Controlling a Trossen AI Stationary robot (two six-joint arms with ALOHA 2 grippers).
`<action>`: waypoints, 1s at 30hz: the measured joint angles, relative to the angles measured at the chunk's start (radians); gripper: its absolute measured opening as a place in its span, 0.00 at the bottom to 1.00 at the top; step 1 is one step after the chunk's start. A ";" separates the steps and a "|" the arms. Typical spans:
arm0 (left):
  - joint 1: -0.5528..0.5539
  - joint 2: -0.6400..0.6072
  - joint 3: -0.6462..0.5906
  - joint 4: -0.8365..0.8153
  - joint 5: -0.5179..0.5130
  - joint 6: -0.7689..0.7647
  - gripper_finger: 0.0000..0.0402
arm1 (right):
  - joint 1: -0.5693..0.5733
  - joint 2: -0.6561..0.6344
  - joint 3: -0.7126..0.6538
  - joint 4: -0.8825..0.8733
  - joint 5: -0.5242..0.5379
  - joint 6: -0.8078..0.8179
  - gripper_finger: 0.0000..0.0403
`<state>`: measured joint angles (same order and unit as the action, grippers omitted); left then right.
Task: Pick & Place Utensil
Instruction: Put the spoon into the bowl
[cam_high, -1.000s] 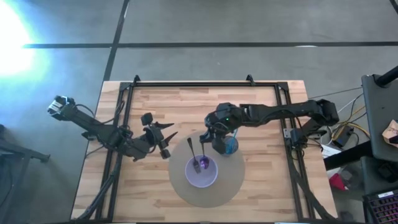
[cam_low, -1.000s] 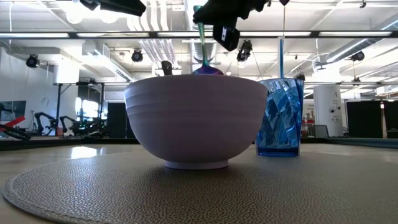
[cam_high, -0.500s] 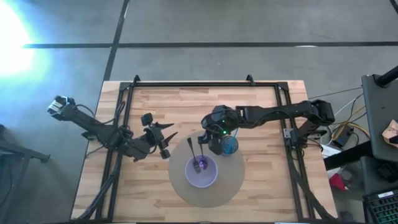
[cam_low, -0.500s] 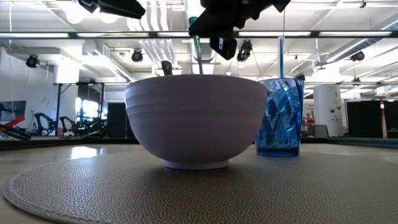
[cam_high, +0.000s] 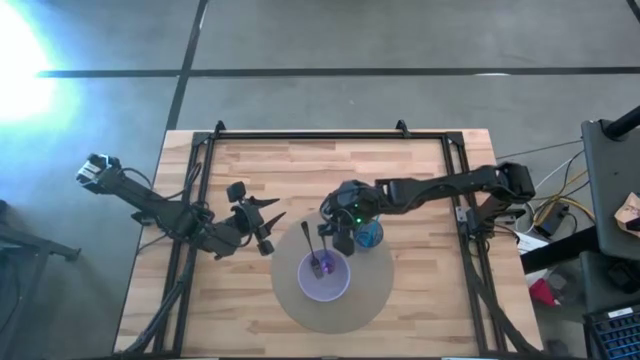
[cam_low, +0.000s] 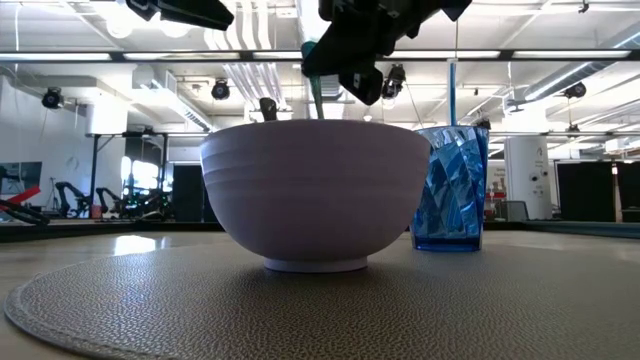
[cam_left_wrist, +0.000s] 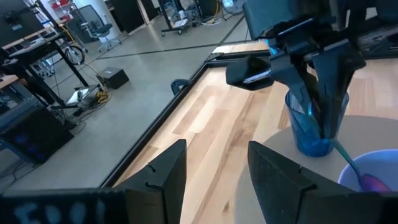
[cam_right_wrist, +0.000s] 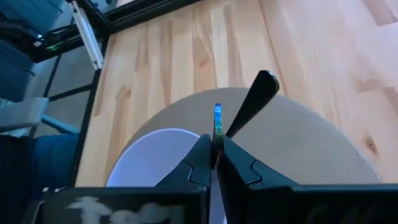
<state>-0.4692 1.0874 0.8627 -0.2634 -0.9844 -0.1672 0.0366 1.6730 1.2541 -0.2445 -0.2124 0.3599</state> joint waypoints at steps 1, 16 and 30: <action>0.000 0.000 0.000 0.000 0.000 -0.002 0.41 | 0.003 0.003 0.000 0.000 0.009 0.000 0.03; 0.000 0.000 0.000 0.000 0.000 -0.006 0.41 | 0.007 0.050 -0.009 0.012 0.049 0.001 0.03; 0.000 0.000 0.000 0.000 0.000 -0.005 0.41 | 0.006 0.064 -0.017 0.023 0.057 -0.020 0.03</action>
<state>-0.4694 1.0878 0.8627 -0.2634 -0.9844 -0.1726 0.0430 1.7367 1.2375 -0.2211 -0.1556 0.3399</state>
